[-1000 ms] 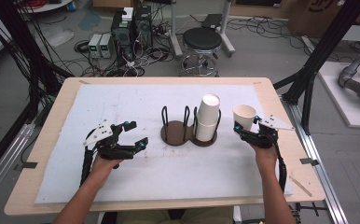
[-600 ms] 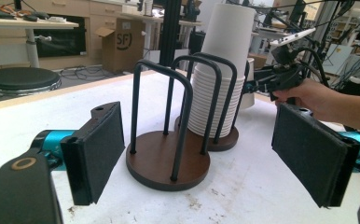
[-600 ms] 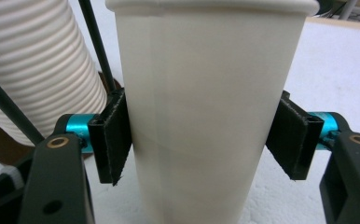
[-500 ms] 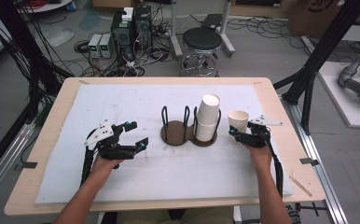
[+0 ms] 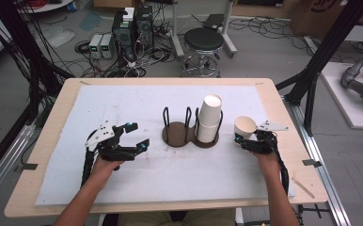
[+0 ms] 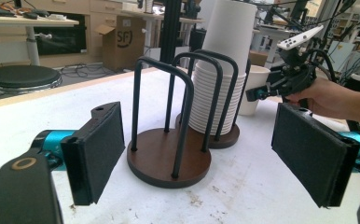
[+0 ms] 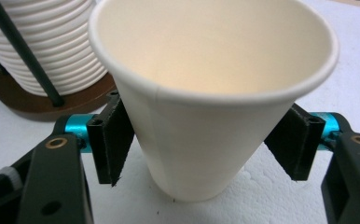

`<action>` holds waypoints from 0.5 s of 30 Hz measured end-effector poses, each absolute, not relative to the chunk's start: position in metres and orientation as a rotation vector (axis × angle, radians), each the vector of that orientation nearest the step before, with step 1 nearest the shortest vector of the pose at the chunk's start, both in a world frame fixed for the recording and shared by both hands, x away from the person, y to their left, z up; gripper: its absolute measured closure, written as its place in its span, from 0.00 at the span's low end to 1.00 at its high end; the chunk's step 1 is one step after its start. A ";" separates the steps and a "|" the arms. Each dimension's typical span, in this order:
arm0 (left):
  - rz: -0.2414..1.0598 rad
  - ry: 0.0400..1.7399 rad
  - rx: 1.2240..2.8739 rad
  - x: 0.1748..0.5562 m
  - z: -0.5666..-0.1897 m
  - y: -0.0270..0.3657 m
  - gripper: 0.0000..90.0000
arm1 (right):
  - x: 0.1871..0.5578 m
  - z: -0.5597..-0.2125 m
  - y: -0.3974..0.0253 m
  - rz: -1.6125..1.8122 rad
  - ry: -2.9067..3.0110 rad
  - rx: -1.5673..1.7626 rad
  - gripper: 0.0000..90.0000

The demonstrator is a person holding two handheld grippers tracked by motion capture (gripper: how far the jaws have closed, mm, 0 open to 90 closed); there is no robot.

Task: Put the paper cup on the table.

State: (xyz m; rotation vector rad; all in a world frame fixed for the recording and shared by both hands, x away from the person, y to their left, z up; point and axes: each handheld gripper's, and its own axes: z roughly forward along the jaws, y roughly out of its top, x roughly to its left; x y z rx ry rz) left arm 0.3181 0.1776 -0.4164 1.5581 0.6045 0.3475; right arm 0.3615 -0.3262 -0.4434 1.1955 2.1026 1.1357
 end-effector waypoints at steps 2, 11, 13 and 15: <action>0.344 0.607 1.561 0.318 -0.417 0.178 0.19 | 0.362 -0.444 -0.327 1.161 2.107 1.212 0.31; 0.347 0.619 1.564 0.318 -0.417 0.179 0.19 | 0.352 -0.439 -0.329 1.187 2.100 1.230 0.23; 0.351 0.616 1.566 0.318 -0.416 0.180 0.19 | 0.346 -0.440 -0.333 1.183 2.107 1.222 0.23; 0.351 0.616 1.563 0.318 -0.416 0.181 0.19 | 0.340 -0.438 -0.339 1.179 2.100 1.222 0.23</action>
